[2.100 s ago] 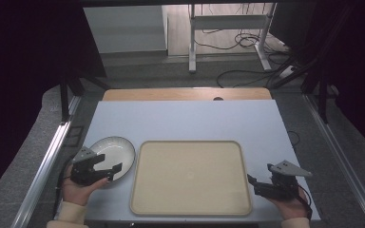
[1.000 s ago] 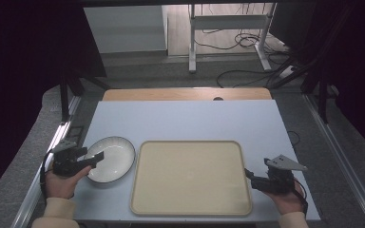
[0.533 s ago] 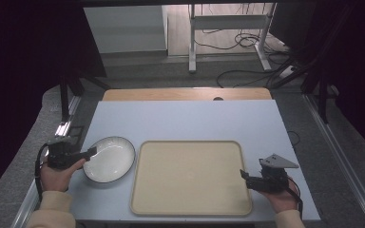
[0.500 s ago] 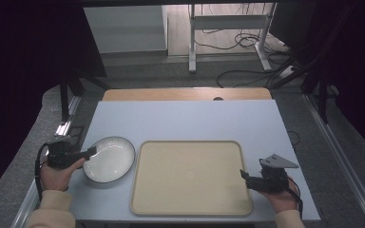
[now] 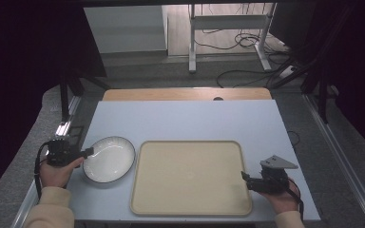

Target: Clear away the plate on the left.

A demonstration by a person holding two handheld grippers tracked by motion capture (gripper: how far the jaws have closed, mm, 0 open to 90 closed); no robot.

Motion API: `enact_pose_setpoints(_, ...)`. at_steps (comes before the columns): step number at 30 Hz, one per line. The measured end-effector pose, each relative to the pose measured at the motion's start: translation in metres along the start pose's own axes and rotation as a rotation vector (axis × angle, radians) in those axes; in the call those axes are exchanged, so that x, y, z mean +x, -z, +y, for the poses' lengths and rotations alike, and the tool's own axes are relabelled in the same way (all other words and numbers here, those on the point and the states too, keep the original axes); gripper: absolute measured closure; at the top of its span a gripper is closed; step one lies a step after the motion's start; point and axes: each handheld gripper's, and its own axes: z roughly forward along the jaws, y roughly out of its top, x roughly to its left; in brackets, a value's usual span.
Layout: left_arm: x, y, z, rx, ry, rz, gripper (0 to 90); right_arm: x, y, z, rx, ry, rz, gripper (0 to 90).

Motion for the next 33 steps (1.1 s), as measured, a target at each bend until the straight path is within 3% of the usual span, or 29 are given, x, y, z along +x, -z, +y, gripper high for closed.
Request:
enact_pose_setpoints(12, 0.008, -0.007, -0.008, 0.034, 0.04, -0.009, 33.9, 0.003, -0.004, 0.0, 0.025, 0.028, 0.003, 17.6)
enact_pose_setpoints(22, 0.007, -0.014, -0.011, 0.059, 0.054, -0.031, 35.7, 0.003, -0.006, -0.001, 0.044, 0.041, -0.008, 17.1)
enact_pose_setpoints(28, 0.004, -0.023, -0.013, 0.098, 0.048, -0.036, 42.1, 0.003, -0.005, 0.0, 0.034, 0.014, -0.002, 17.1)
enact_pose_setpoints(33, 0.011, -0.02, -0.015, 0.083, 0.096, -0.046, 56.3, 0.004, -0.005, 0.0, 0.036, 0.019, -0.007, 17.1)
